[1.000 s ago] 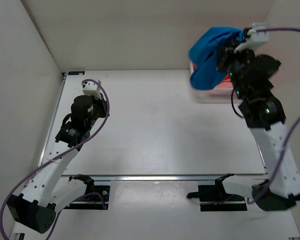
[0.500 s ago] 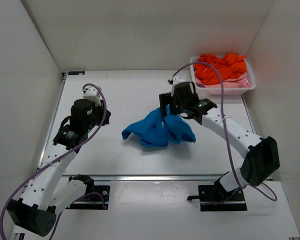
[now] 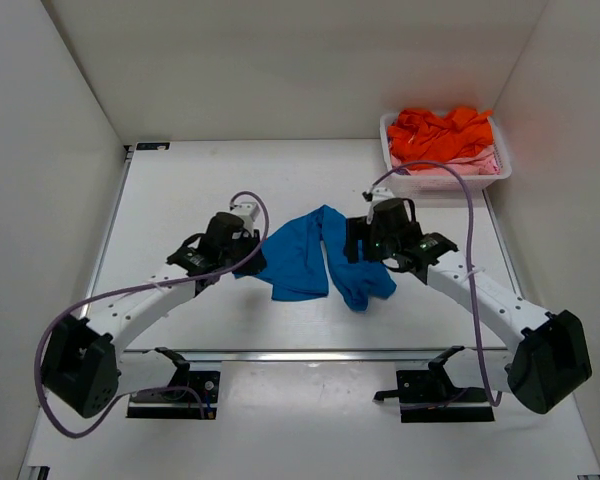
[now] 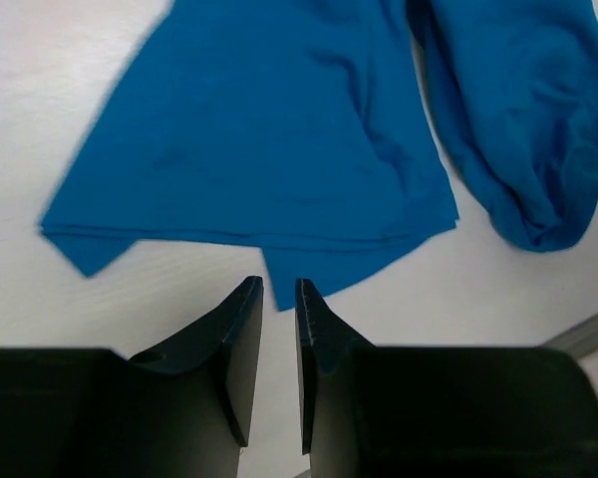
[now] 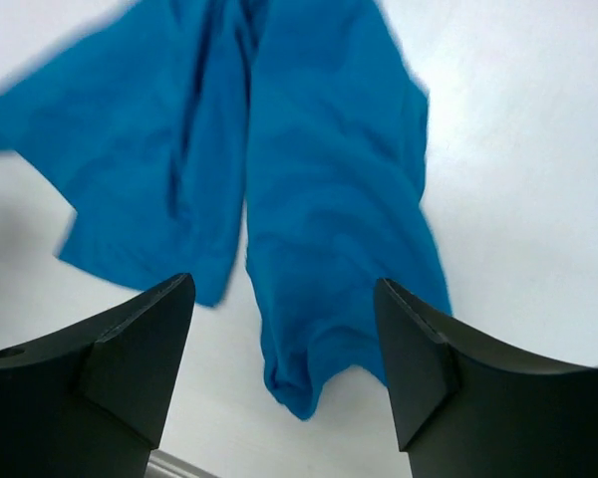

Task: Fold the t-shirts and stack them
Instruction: Flatten out the tshirt

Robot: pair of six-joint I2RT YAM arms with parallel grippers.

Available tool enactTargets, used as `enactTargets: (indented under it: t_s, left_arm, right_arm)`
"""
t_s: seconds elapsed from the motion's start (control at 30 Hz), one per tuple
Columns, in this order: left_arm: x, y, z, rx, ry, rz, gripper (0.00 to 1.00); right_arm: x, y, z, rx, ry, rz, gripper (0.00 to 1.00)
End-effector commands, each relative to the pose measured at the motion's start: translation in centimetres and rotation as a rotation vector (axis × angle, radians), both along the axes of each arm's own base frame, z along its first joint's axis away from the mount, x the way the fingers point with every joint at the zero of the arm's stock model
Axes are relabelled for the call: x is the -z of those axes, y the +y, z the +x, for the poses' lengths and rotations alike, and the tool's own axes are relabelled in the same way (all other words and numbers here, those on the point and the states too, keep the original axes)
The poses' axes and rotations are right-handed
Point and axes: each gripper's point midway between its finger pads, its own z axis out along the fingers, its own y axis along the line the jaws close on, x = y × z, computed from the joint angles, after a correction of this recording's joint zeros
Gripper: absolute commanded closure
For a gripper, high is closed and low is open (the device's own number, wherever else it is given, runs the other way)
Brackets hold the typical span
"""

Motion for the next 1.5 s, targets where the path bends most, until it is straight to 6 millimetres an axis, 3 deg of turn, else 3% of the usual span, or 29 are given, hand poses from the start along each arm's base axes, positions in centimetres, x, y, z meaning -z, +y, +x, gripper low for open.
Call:
enactTargets:
  t_s: [0.0, 0.07, 0.1, 0.23, 0.43, 0.53, 0.67, 0.83, 0.87, 0.9, 0.93, 0.97, 1.0, 1.1, 1.17, 1.33, 1.47]
  left_arm:
    - [0.0, -4.3, -0.4, 0.071, -0.004, -0.107, 0.69]
    - [1.2, -6.3, -0.7, 0.097, 0.039, -0.124, 0.7]
    - [0.8, -7.7, -0.9, 0.123, 0.028, -0.134, 0.72]
    - [2.5, -11.1, -1.4, 0.163, 0.068, -0.119, 0.7]
    - [5.3, -13.0, -1.3, 0.149, 0.112, -0.103, 0.64]
    - [6.7, -13.9, -1.4, 0.162, 0.143, -0.071, 0.63]
    - [8.9, -14.5, -1.5, 0.15, 0.176, -0.057, 0.61]
    - [10.1, -15.4, -1.9, 0.182, 0.214, -0.042, 0.58]
    - [10.2, -15.4, -2.1, 0.183, 0.22, -0.037, 0.58]
    - [10.1, -15.6, -1.9, 0.183, 0.216, -0.038, 0.61]
    - [10.5, -15.6, -2.0, 0.184, 0.226, -0.027, 0.79]
    - [10.3, -15.6, -1.9, 0.188, 0.228, -0.033, 0.9]
    - [10.5, -15.3, -1.8, 0.178, 0.229, -0.027, 1.0]
    - [10.3, -13.9, -1.5, 0.15, 0.223, -0.013, 1.0]
    - [8.6, -12.9, -0.8, 0.127, 0.176, -0.013, 1.0]
    - [7.0, -6.8, 0.2, 0.037, 0.141, 0.092, 1.0]
    - [6.9, -1.2, -0.1, -0.032, 0.116, 0.196, 1.0]
  right_arm:
    - [4.1, -0.5, -1.8, 0.009, 0.079, -0.053, 0.33]
    - [5.4, -0.8, -2.7, 0.032, 0.11, -0.043, 0.37]
    - [6.6, -1.4, -3.4, 0.046, 0.137, -0.05, 0.38]
    - [8.1, -1.8, -4.7, 0.089, 0.183, -0.024, 0.4]
    - [10.7, -3.1, -6.2, 0.151, 0.248, 0.023, 0.4]
    - [11.2, -2.6, -6.7, 0.139, 0.279, 0.068, 0.44]
    - [11.6, -2.0, -7.2, 0.113, 0.294, 0.075, 0.61]
    - [11.7, -1.5, -7.5, 0.101, 0.315, 0.094, 0.99]
    - [11.9, -1.7, -7.6, 0.105, 0.322, 0.093, 1.0]
    - [11.8, -1.5, -7.5, 0.099, 0.319, 0.104, 1.0]
    - [11.3, -1.3, -7.3, 0.097, 0.31, 0.115, 1.0]
    - [11.7, -1.4, -7.6, 0.095, 0.323, 0.106, 1.0]
    - [11.3, -1.7, -7.3, 0.1, 0.31, 0.109, 1.0]
    - [9.8, -1.7, -6.6, 0.091, 0.274, 0.115, 1.0]
    - [8.2, -2.0, -6.2, 0.096, 0.25, 0.133, 1.0]
    - [6.0, -3.6, -5.5, 0.136, 0.217, 0.136, 1.0]
    - [6.5, -3.6, -6.5, 0.111, 0.246, 0.119, 0.99]
